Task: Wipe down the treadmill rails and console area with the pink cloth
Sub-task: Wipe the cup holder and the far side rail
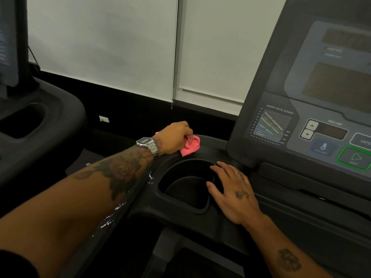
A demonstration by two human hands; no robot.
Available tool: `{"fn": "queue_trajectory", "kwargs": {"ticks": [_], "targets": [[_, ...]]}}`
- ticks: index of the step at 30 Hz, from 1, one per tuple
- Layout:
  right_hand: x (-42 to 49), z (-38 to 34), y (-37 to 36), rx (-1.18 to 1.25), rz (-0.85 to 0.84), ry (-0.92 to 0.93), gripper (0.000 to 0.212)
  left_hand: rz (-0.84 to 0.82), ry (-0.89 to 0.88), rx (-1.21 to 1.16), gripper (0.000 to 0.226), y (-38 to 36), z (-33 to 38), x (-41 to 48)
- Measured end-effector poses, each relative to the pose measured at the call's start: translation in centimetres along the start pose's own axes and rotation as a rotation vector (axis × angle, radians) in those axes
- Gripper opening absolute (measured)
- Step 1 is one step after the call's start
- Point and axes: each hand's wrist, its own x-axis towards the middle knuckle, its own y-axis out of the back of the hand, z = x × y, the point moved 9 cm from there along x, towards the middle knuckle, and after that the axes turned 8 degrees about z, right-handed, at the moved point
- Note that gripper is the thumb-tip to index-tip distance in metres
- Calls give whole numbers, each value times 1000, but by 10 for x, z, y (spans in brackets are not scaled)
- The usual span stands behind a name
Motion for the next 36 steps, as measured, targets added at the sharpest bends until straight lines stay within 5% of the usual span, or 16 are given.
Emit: {"fn": "queue_trajectory", "kwargs": {"ticks": [9, 15, 21, 24, 31, 36], "targets": [[-4, 0, -1, 26, -19, 3, 58, -60, 17, -115, 23, 31, -35, -79], [-3, -1, -3, 3, -23, -4, 57, -210, -14, 18, 18, 33, -24, -135], [-1, 1, -1, 19, -3, -8, 58, 12, -185, 361, 23, 34, -4, -114], [0, 2, -1, 22, -4, -9, 53, -48, -90, 228, 36, 26, -16, -90], [-3, 1, -2, 18, -29, -12, 54, 38, -97, 174, 28, 44, 8, -111], [-4, 0, -2, 11, -32, -6, 54, -90, -126, 244, 28, 41, 10, -158]]}}
